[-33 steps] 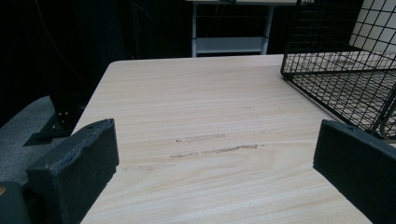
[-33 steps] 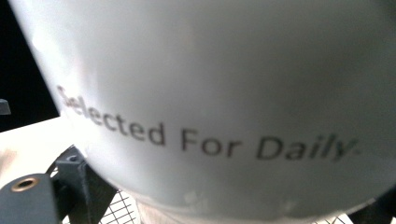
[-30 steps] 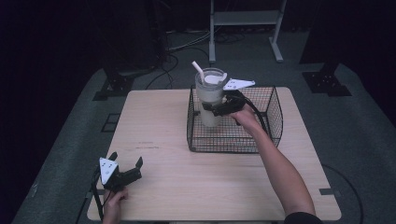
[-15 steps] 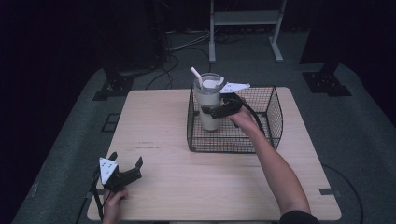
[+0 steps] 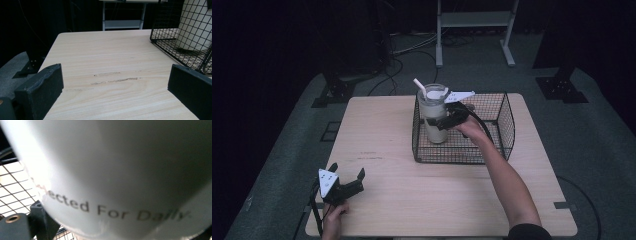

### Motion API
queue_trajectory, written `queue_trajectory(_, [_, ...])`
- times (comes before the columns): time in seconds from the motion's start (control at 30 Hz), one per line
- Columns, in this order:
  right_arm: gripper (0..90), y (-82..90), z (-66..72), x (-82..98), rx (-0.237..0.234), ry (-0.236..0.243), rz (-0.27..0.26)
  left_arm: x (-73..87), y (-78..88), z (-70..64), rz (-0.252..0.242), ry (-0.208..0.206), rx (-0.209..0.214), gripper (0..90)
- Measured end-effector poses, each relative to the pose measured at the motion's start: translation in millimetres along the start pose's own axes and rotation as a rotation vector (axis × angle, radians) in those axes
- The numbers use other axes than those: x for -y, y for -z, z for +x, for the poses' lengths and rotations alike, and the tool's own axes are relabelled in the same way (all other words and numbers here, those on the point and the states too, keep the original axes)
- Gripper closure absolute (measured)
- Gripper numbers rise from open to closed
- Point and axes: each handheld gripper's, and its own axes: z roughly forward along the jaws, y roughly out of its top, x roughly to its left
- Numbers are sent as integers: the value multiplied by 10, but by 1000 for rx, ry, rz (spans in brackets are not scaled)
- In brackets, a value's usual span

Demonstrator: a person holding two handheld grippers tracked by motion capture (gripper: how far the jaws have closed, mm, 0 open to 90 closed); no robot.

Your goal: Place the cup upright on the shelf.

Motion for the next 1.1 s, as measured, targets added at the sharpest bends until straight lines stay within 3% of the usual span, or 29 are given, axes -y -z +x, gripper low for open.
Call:
queue_trajectory(0.13, [77, -20, -20, 38, -6, 1, 17, 0, 0, 0, 0, 0, 1, 0])
queue_trajectory(0.4, [75, 7, -38, 95, -30, 25, -5, 0, 0, -7, 0, -6, -1, 0])
queue_trajectory(0.6, [73, 51, -69, 144, -32, 28, -21, 1, 1, -14, 1, -11, -2, 0])
queue_trajectory(0.8, [63, 52, -74, 154, -32, 68, -31, 0, 1, -15, 1, -12, -2, 0])
queue_trajectory(1.1, [53, 94, -106, 160, -27, 68, -30, 0, 1, -17, 1, -13, -2, 0])
